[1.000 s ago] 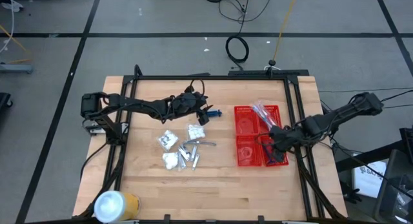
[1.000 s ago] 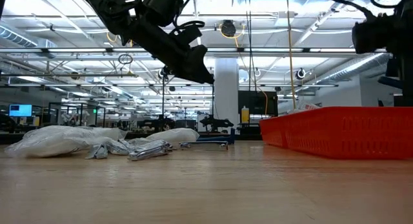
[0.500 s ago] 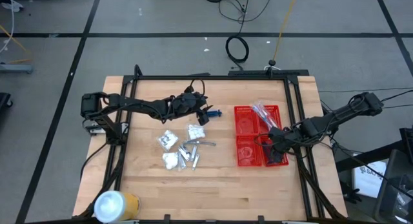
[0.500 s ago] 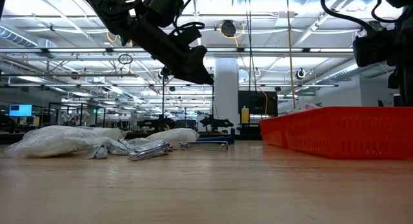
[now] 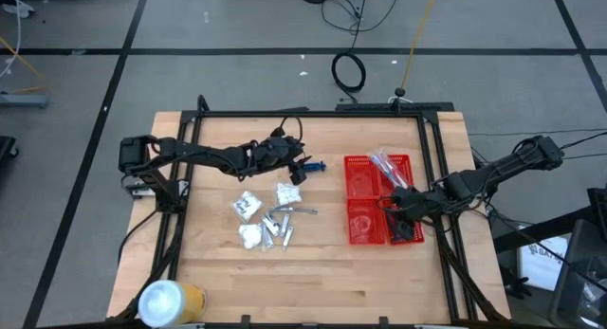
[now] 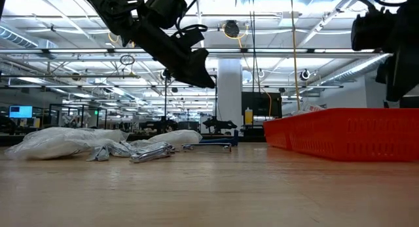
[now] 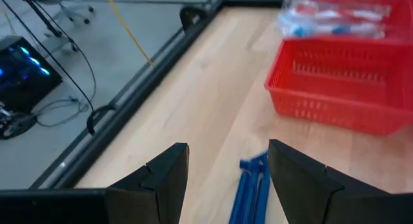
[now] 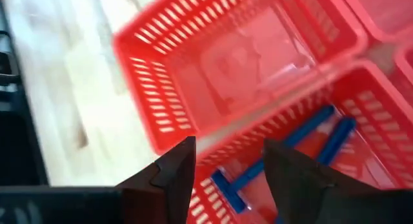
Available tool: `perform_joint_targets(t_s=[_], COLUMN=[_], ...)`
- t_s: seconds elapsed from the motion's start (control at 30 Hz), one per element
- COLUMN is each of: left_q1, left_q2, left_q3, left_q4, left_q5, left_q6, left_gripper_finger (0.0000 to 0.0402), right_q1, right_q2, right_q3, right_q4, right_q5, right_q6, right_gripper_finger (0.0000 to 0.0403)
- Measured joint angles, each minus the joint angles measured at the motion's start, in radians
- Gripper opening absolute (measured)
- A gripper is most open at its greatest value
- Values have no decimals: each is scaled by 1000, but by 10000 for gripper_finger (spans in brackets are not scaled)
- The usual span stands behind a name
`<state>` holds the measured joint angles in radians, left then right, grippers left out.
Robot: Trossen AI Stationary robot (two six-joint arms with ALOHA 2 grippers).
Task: Pick & Place Travel size toiletries
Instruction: Put the razor into the bottom right red bin
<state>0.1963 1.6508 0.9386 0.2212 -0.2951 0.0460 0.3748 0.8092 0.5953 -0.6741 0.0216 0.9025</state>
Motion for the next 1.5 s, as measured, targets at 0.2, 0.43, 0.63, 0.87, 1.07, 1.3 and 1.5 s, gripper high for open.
perform_joint_targets(t_s=[0.2,0.43,0.63,0.87,1.07,1.3,1.5], left_q1=[0,-5,-30,-8,24,15,9], left_q2=[1,29,160,231,262,261,261], left_q3=[0,0,-1,-1,-1,-1,-1], left_q4=[-55,-45,46,66,52,42,34], left_q5=[7,145,137,134,143,201,218], left_q6=[-5,58,159,152,135,133,91], left_gripper_finger=[209,209,209,209,209,209,209], right_q1=[-7,-34,-57,-91,-120,-142,-160], right_q2=[-40,-55,-53,-54,-53,-53,-53], right_q3=[0,0,-1,-48,-152,-242,-253], right_q4=[81,312,535,826,1041,1190,1214], right_q5=[8,122,255,293,292,292,291], right_q6=[-116,-492,-820,-1057,-1107,-1106,-1106], right_gripper_finger=[165,164,164,164,164,164,164])
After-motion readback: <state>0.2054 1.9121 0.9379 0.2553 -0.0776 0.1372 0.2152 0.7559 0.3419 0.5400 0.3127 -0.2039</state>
